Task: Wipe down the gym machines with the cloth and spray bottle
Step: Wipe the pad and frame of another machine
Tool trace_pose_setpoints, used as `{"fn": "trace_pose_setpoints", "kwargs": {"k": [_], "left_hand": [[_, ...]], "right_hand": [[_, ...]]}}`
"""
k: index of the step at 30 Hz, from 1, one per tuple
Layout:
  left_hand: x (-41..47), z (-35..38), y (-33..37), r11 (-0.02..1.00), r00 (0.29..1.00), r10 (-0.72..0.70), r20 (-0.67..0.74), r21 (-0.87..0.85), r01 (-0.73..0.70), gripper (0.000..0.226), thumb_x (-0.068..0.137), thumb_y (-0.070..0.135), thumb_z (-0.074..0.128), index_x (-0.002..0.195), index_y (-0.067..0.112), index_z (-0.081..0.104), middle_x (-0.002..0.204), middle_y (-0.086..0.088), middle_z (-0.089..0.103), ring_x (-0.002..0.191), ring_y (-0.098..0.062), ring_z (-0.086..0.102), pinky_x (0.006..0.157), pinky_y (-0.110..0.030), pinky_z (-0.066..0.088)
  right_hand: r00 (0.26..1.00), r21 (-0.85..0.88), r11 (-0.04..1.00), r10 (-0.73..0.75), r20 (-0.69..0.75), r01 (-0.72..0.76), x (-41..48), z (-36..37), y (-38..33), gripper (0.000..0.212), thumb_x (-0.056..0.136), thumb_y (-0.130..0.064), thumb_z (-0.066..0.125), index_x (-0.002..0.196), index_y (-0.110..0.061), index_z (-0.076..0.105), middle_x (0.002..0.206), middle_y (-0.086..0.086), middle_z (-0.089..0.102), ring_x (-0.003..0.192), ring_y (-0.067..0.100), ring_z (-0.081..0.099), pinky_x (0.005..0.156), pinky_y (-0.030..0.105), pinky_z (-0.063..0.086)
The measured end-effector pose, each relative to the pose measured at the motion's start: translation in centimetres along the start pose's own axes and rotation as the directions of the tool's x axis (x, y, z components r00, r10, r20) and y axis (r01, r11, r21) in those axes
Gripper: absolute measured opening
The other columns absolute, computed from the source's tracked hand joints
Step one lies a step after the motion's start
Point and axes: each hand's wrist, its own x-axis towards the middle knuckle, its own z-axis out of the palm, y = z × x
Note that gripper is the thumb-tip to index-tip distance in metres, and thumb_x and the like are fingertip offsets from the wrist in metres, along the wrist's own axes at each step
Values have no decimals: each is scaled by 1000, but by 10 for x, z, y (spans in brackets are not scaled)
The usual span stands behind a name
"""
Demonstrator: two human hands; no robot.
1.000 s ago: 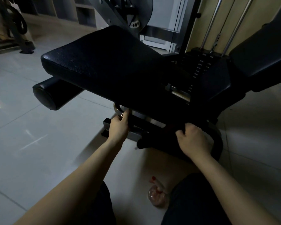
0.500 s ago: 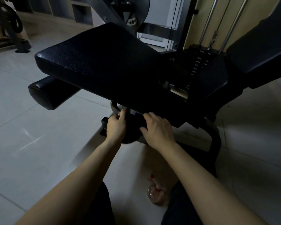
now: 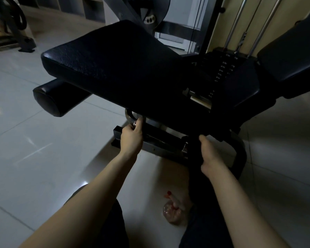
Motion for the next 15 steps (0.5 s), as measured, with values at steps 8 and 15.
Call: {"fn": "trace_pose_setpoints", "kwargs": {"k": [8,15], "left_hand": [[1,10,-4,999,997,42,-63,29,-40,48,88,66,48,77,19,51,65,1,47,64,-19,48,63,-44,40],[-1,14,-11,995,989,76,-130,75,-67,63,88,69,43,82,7,53,66,4,49,62,-18,47,63,-38,38]], "right_hand": [[984,186,966,180,13,-179,8,27,28,45,103,-48,40,84,-10,55,49,3,44,35,10,30,37,18,25],[983,245,969,62,-170,-19,-10,9,37,44,105,-39,38,126,-5,56,100,19,69,72,29,66,66,39,54]]}}
